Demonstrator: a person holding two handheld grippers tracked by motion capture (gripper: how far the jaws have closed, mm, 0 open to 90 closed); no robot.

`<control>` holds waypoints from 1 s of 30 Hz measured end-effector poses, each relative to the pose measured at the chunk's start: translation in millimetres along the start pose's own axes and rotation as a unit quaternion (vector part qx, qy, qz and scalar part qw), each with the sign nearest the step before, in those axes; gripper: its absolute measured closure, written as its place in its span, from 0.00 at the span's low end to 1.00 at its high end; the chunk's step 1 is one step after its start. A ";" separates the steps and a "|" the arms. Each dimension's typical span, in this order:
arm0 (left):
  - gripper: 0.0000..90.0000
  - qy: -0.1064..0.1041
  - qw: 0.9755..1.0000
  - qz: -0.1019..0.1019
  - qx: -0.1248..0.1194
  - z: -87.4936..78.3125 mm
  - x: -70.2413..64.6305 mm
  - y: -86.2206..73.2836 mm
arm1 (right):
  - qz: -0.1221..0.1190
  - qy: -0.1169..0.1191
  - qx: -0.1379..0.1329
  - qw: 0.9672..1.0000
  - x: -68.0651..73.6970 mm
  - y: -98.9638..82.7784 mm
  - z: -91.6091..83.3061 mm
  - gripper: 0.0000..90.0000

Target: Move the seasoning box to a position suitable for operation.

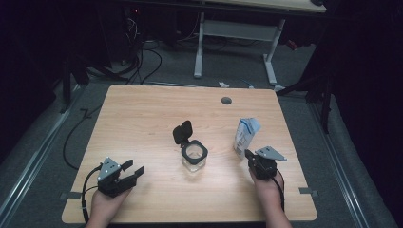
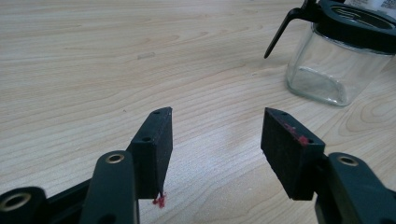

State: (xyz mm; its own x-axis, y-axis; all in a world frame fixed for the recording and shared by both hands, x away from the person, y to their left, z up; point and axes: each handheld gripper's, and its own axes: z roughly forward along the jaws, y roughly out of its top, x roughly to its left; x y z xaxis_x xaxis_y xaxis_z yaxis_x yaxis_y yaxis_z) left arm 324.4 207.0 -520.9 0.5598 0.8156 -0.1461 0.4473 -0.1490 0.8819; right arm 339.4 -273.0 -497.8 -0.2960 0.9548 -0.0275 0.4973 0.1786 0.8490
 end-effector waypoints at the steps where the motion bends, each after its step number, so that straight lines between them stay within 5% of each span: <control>1: 0.49 0.000 1.000 0.000 0.000 -0.1 0.0 -0.1 | 0.002 0.003 -0.002 1.000 -0.5 -1.2 -3.9 1.00; 11: 0.49 -0.002 1.000 0.003 0.001 0.9 -2.1 0.6 | 0.010 0.006 -0.012 1.000 -4.4 -2.8 -18.2 1.00; 22: 0.49 -0.001 1.000 0.000 -0.001 -0.8 -0.3 0.6 | 0.043 -0.008 -0.017 0.999 0.5 20.2 -2.4 0.61; 30: 0.49 0.000 1.000 -0.001 -0.002 -1.7 1.0 0.5 | 0.023 -0.034 -0.015 0.999 5.0 32.3 13.9 0.67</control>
State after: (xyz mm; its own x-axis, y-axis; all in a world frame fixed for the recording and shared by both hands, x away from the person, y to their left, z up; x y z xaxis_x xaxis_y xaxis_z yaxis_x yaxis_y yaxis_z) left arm 323.9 208.7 -519.9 0.5588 0.8160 -0.1480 0.4456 -0.1449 0.8835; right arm 365.3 -259.2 -477.8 -0.2162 0.9761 -0.0236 0.4833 0.1280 0.8661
